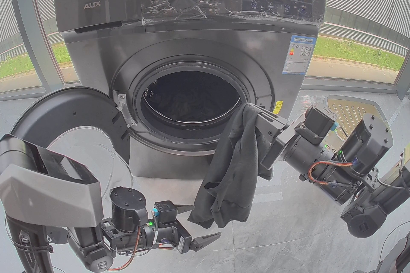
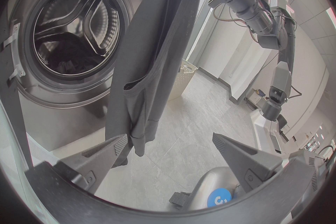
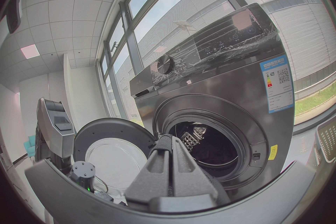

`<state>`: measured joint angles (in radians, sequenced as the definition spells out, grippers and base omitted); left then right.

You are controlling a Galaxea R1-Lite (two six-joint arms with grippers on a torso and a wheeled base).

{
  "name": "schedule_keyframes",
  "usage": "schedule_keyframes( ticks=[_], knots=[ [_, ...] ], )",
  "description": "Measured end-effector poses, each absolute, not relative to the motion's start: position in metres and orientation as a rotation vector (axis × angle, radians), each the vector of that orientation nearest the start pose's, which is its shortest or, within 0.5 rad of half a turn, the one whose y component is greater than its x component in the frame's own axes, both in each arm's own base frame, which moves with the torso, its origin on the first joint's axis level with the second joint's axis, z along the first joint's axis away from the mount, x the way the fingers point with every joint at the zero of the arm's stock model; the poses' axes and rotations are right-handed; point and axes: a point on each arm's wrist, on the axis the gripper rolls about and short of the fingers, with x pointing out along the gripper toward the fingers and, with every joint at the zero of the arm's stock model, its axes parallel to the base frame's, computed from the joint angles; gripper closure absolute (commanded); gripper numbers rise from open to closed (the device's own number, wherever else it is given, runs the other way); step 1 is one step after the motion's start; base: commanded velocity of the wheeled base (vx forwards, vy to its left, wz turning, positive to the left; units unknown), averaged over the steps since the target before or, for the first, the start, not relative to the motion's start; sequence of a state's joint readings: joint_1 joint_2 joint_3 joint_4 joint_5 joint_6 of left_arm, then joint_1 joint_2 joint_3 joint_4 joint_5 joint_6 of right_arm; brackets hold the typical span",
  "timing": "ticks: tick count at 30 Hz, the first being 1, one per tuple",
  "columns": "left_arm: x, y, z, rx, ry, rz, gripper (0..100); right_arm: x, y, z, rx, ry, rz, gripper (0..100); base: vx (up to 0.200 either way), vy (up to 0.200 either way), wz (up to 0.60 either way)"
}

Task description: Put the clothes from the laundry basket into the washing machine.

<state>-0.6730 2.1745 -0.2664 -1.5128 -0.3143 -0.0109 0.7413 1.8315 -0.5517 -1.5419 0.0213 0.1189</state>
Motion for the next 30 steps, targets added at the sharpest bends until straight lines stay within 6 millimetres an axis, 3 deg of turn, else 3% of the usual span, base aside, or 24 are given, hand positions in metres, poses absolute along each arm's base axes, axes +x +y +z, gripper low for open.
schedule_keyframes(
  ticks=[19,30],
  knots=[
    [0.245,-0.200,-0.002,-0.025,0.417,-0.949,0,0.221,0.205,0.174,0.214,-0.223,0.778,100,0.000,0.000,0.00],
    [0.262,-0.205,-0.012,-0.026,0.395,-0.923,0,0.212,0.214,0.174,0.223,-0.220,0.823,100,0.000,0.000,0.00]
  ],
)
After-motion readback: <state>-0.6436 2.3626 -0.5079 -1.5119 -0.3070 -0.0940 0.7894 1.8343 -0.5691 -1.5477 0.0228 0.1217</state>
